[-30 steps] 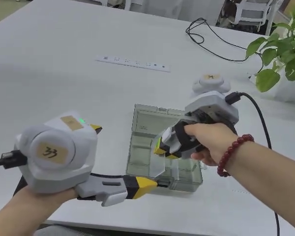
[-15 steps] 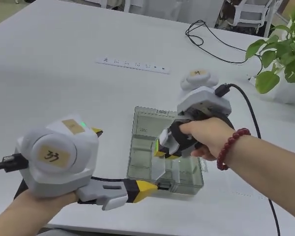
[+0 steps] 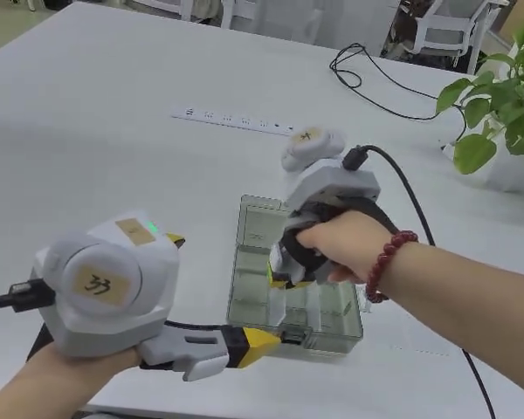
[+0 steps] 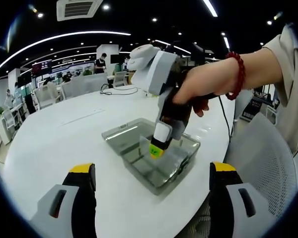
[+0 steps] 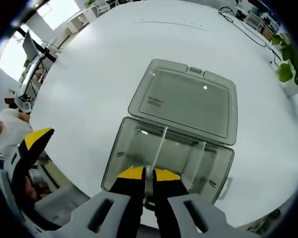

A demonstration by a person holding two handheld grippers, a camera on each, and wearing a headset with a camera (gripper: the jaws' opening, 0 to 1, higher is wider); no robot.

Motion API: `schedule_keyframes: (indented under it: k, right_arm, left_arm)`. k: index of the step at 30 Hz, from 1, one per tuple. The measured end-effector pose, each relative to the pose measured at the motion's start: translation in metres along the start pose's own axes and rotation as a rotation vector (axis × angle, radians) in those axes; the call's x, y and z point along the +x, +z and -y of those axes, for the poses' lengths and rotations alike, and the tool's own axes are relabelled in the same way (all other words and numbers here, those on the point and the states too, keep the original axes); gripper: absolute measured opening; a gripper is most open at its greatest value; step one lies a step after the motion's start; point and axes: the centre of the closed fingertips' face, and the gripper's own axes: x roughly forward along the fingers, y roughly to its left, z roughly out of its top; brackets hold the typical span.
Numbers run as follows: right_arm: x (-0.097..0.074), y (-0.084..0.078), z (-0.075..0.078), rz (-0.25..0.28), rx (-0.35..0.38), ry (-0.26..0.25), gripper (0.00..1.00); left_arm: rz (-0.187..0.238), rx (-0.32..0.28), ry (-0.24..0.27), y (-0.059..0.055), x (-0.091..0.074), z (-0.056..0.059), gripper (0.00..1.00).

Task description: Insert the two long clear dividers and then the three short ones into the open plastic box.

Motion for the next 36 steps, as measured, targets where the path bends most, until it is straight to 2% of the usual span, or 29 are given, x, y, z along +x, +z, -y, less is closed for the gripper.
schedule_keyframes:
  k: [10,17,22,23,26,28,29,32,36]
  right_arm:
    - [0.014,-0.002,0.004,0.008,-0.022,-0.031,0.07]
    - [0.016,-0.002,0.005,0.017,-0.019,-0.03,0.07]
    - [0.015,-0.002,0.004,0.035,-0.001,0.008,0.08]
    - [0.016,0.0,0.002,0.053,-0.003,0.035,0.09]
    - [0.014,0.0,0.003,0.081,-0.004,0.068,0.1]
    - [0.014,0.001,0.002,0.1,-0.02,0.09,0.11]
    - [0.014,0.004,-0.001,0.127,-0.06,0.108,0.12]
    - [0.012,0.006,-0.002,0.162,-0.125,0.113,0.16]
    - [0.008,0.006,-0.006,0.188,-0.159,0.133,0.23]
  left_arm:
    - [-0.007,0.002,0.021,-0.003,-0.003,-0.003,0.97]
    - [-0.011,0.002,0.031,-0.004,-0.005,-0.005,0.96]
    - [-0.014,0.0,0.041,-0.004,-0.007,-0.006,0.97]
    - [-0.015,-0.001,0.043,-0.004,-0.007,-0.006,0.97]
    - [-0.018,0.001,0.045,-0.005,-0.007,-0.007,0.96]
    - [-0.02,-0.001,0.048,-0.005,-0.007,-0.007,0.96]
    - [-0.02,0.0,0.049,-0.004,-0.007,-0.007,0.96]
    - [-0.022,-0.002,0.055,-0.004,-0.007,-0.008,0.96]
    - [-0.021,-0.004,0.059,-0.002,-0.008,-0.008,0.95]
